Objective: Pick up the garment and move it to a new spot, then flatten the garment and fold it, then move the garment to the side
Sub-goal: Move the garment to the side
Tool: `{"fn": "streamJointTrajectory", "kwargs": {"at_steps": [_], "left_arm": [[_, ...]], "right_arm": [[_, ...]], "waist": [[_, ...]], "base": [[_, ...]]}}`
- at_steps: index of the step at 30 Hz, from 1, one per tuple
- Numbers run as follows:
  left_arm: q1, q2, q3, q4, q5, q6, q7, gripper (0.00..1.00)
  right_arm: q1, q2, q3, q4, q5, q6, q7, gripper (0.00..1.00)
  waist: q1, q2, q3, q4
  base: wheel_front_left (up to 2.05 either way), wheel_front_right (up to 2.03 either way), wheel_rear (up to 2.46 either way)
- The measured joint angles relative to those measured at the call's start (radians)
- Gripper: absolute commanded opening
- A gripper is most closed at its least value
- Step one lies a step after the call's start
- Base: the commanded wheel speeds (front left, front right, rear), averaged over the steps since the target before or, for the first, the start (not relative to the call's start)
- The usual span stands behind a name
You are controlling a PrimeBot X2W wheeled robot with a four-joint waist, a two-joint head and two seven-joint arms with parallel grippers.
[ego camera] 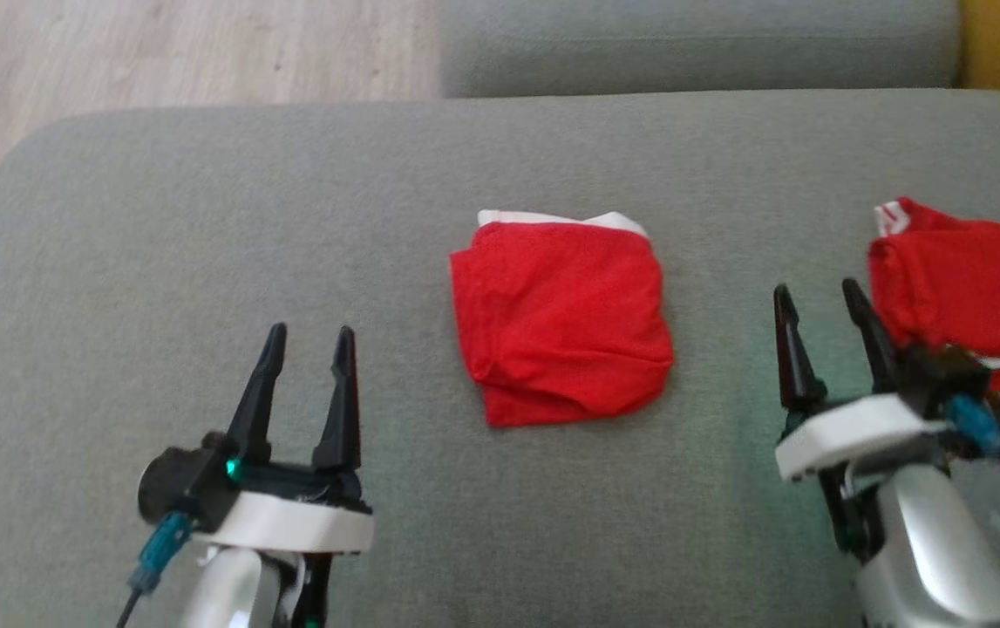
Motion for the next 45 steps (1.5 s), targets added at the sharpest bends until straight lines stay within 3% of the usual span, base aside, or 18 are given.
{"fn": "streamJointTrajectory", "kwargs": {"at_steps": [8, 19, 31, 32, 33, 45], "left_arm": [[-0.055, 0.000, -0.031, 0.013, -0.018, 0.000, 0.000, 1.00], [-0.063, 0.000, -0.049, 0.017, -0.035, 0.000, 0.000, 1.00], [-0.065, 0.000, -0.050, 0.017, -0.042, 0.001, 0.000, 1.00], [-0.065, 0.000, -0.050, 0.017, -0.042, 0.001, 0.000, 1.00], [-0.065, 0.000, -0.049, 0.018, -0.040, 0.001, 0.000, 1.00], [-0.075, 0.000, -0.056, 0.001, -0.029, 0.001, 0.000, 1.00]], "right_arm": [[-0.107, 0.000, 0.002, 0.128, 0.044, 0.000, 0.115, 1.00], [-0.178, -0.001, 0.103, 0.296, 0.150, 0.000, 0.191, 1.00], [-0.252, -0.008, 0.170, 0.397, 0.120, 0.000, 0.188, 1.00], [-0.259, -0.008, 0.176, 0.405, 0.115, 0.000, 0.187, 0.43], [-0.265, -0.008, 0.190, 0.413, 0.100, 0.000, 0.176, 0.01], [-0.286, -0.023, 0.193, 0.380, -0.149, 0.000, 0.092, 0.00]], "waist": [[0.0000, 0.0000, 0.044, 0.072], [0.0000, 0.0000, 0.089, 0.169], [-0.0001, 0.0000, 0.107, 0.184], [-0.0001, 0.0000, 0.106, 0.180], [0.0000, 0.0000, 0.102, 0.171], [-0.0001, 0.0000, 0.071, 0.059]], "base": [[0.00, 0.00, 0.00], [0.00, 0.00, 0.00], [0.00, 0.00, 0.00], [0.00, 0.00, 0.00], [0.00, 0.00, 0.00], [0.00, 0.00, 0.00]]}}
